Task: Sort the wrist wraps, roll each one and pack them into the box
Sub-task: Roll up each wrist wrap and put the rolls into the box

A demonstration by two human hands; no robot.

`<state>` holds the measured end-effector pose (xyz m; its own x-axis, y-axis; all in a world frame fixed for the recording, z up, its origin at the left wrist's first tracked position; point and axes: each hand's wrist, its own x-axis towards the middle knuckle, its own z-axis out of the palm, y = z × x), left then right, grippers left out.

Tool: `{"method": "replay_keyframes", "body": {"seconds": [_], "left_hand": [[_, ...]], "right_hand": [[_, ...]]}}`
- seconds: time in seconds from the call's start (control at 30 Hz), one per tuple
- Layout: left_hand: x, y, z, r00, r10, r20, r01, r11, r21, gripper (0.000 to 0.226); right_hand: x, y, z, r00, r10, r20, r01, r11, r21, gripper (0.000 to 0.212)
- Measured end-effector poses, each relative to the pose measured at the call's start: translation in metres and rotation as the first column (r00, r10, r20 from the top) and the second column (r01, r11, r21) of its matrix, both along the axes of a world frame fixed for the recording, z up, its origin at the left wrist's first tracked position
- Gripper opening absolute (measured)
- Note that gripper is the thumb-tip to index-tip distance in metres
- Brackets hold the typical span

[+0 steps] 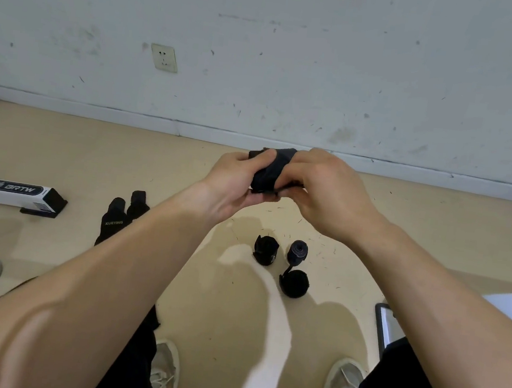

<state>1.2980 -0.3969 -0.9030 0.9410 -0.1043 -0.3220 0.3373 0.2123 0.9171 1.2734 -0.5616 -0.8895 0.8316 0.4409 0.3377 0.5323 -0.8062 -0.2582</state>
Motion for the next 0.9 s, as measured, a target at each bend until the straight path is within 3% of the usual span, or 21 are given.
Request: {"method": "replay_keyframes", "body": {"seconds": [0.17,0.53,0.7,0.8,0.9], "left_hand": [[-0.003,-0.005,0.005,1.0,0.006,0.028,-0.005,1.0,-0.03,0.036],[-0.005,-0.003,0.003,0.998,-0.064,0.014,0.065,0.996,-0.055,0.041],[-0.006,-0.001,0.004,0.995,-0.1,0.003,0.1,0.995,-0.022,0.044],[-0.009,0.001,0.006,0.989,-0.147,-0.006,0.147,0.989,0.002,0.042],[-0.012,0.002,0.007,0.982,-0.187,-0.002,0.186,0.98,0.077,0.035]], "right_hand": [[0.005,-0.007,-0.001,0.996,-0.086,0.025,0.081,0.986,0.144,0.01],[0.004,-0.007,-0.011,0.987,-0.162,0.008,0.148,0.919,0.366,0.011],[0.003,-0.009,-0.012,0.981,-0.041,-0.19,0.13,0.865,0.485,0.032],[0.003,-0.016,-0.01,0.914,0.091,-0.396,0.142,0.841,0.522,0.051],[0.004,-0.018,-0.014,0.888,0.124,-0.443,0.178,0.795,0.58,0.042]]}}
